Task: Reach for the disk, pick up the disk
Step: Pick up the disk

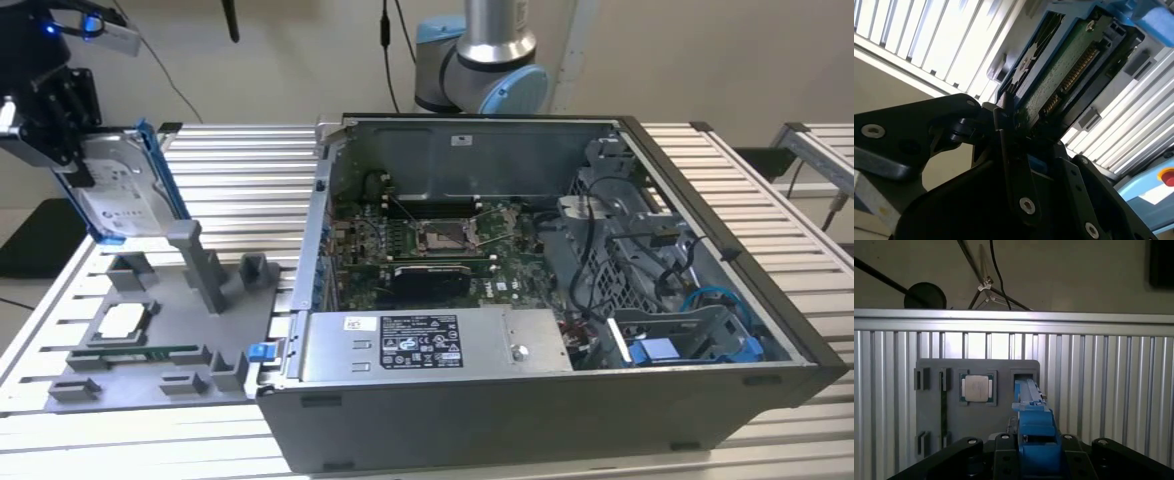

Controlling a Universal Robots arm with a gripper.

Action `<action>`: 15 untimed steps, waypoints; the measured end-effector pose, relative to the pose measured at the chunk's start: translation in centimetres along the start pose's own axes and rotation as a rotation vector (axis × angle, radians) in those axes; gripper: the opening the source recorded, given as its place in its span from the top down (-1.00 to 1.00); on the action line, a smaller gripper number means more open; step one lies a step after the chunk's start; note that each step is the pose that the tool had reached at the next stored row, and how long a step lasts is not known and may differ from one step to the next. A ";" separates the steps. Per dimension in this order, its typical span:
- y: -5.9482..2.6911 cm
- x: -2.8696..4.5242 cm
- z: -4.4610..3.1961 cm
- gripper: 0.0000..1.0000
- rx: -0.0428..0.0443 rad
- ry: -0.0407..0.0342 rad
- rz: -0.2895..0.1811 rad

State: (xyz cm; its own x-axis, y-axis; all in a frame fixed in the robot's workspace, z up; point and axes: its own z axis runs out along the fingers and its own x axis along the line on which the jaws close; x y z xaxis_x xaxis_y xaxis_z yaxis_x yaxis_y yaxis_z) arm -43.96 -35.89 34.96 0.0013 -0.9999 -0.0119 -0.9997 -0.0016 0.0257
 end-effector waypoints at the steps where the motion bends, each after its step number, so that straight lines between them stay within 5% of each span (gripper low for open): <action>1: 0.00 0.00 -0.05 1.00 -0.0001 0.0001 0.000; 15: 0.02 -0.01 -0.75 1.00 -0.0002 0.0001 0.000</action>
State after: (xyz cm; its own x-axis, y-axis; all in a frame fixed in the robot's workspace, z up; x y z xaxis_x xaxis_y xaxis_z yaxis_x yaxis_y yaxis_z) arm -43.96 -35.89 35.71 0.0013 -0.9999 -0.0119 -0.9997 -0.0016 0.0259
